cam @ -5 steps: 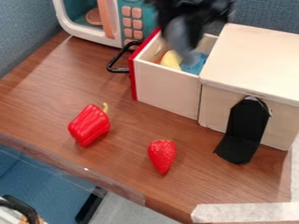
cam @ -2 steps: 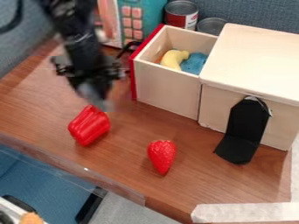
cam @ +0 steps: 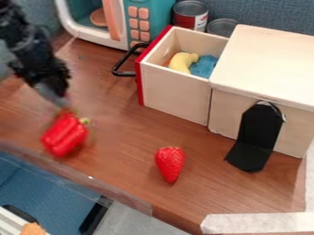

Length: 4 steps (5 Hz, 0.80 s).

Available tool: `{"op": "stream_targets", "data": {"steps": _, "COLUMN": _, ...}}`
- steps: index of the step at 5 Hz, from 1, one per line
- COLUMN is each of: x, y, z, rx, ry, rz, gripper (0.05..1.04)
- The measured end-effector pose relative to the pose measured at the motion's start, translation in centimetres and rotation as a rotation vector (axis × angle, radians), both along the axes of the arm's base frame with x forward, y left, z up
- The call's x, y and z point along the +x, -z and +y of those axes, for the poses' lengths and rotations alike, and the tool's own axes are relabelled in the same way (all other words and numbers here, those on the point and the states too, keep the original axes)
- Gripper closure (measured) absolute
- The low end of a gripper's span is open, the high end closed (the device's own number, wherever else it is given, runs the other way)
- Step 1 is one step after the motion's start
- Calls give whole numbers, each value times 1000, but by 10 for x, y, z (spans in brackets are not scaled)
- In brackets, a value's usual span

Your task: Coloca un peluche al lado izquierdo de la mesa

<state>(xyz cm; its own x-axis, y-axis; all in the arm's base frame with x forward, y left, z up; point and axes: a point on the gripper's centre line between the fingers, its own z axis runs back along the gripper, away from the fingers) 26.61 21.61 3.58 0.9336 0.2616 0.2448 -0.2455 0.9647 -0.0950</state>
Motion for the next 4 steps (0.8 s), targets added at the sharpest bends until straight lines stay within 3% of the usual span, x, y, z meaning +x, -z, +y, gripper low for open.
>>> {"op": "stream_targets", "data": {"steps": 1, "x": 0, "y": 10, "z": 48, "rx": 1, "ry": 19, "rz": 56, "gripper": 562}}
{"op": "stream_targets", "data": {"steps": 2, "x": -5, "y": 11, "z": 49, "rx": -5, "ry": 11, "rz": 86, "gripper": 481}}
{"op": "stream_targets", "data": {"steps": 3, "x": -7, "y": 9, "z": 51, "rx": 18, "ry": -7, "rz": 109, "gripper": 188}}
{"op": "stream_targets", "data": {"steps": 4, "x": -1, "y": -12, "z": 46, "rx": 68, "ry": 13, "rz": 104, "gripper": 72}}
